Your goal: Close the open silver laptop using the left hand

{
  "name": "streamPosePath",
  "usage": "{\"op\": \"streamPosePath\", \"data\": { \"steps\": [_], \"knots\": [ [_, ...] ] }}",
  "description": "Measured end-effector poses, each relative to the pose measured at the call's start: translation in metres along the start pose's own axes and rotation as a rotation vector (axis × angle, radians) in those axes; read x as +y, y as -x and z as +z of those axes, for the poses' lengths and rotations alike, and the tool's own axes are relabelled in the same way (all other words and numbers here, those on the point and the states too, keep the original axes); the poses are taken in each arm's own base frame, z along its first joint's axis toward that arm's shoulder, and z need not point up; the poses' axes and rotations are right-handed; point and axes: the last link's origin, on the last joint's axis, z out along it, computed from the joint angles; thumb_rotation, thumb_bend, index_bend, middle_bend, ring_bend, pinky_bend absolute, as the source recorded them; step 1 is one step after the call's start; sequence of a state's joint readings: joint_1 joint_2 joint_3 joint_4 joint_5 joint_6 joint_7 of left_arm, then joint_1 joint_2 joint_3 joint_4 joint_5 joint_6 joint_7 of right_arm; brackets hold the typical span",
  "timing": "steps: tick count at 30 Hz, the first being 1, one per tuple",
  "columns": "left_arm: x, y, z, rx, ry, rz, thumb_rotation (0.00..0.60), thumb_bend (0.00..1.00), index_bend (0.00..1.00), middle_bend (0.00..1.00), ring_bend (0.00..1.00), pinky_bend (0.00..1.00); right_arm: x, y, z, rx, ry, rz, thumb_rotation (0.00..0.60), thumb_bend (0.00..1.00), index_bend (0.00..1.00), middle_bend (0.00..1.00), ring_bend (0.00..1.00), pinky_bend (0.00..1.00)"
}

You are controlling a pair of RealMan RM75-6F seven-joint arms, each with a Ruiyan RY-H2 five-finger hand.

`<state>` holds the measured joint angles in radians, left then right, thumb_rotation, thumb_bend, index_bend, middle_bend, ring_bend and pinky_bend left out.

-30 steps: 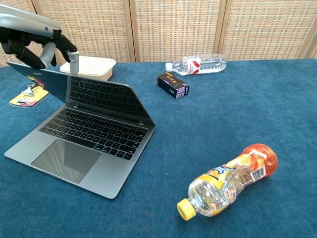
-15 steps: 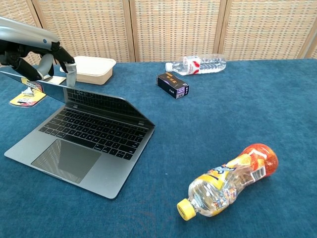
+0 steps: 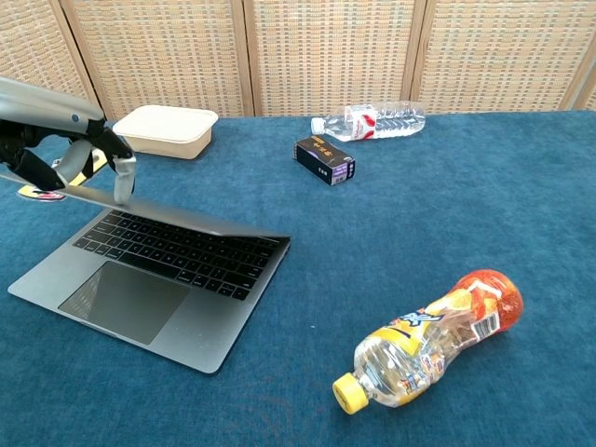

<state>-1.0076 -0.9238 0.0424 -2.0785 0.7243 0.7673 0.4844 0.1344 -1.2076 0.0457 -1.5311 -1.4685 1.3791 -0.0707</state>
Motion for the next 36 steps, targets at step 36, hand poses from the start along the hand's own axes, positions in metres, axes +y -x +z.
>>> {"op": "streamPosePath", "data": {
  "steps": [36],
  "knots": [
    [0.006, 0.056, 0.017, -0.149, 0.008, 0.109, 0.600, 1.00, 0.39, 0.28, 0.18, 0.25, 0.001, -0.001, 0.000, -0.005, 0.002, 0.002, 0.600, 0.05, 0.00, 0.00, 0.00, 0.00]
  ]
}}
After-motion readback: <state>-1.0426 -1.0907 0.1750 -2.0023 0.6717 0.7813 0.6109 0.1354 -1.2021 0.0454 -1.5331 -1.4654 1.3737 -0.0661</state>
